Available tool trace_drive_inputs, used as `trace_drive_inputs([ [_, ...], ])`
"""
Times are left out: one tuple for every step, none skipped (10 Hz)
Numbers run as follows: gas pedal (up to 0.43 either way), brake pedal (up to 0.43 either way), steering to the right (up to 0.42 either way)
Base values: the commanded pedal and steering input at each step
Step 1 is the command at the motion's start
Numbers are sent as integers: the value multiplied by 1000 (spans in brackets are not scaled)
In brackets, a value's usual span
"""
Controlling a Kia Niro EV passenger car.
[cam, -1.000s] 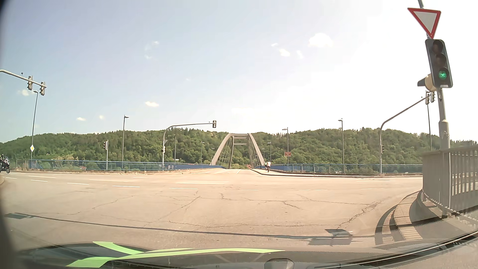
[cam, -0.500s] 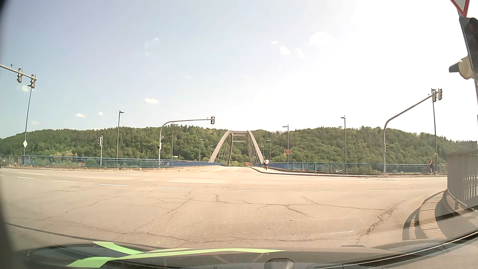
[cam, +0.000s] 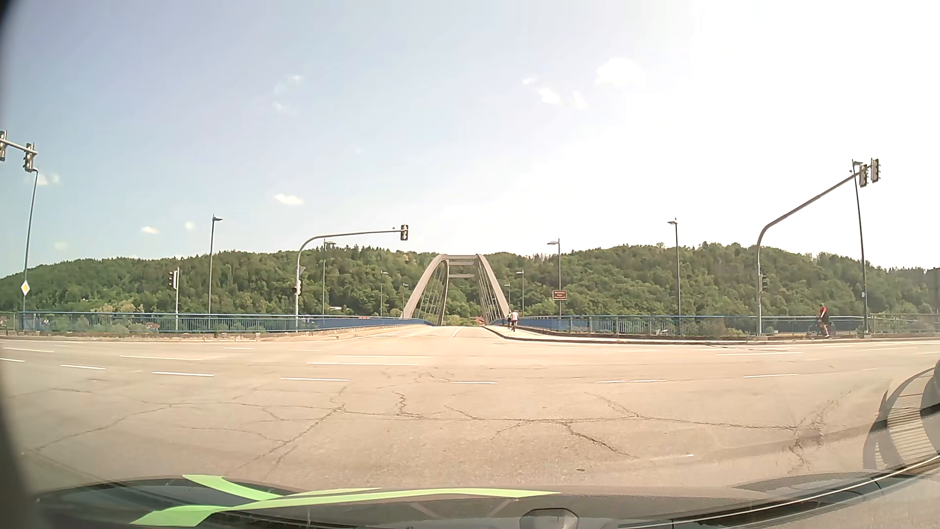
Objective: Follow the waypoints while adhering to traffic rules and regulations
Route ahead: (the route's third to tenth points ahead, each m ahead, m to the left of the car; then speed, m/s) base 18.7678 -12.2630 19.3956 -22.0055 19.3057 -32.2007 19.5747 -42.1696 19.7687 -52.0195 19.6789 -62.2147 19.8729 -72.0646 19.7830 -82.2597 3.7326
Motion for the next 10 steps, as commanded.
trace_drive_inputs([
  [299, 0, 103],
  [299, 0, 133],
  [280, 0, 173],
  [220, 0, 212],
  [197, 0, 245],
  [197, 0, 269],
  [197, 0, 289],
  [197, 0, 304],
  [197, 0, 327],
  [197, 0, 350],
])
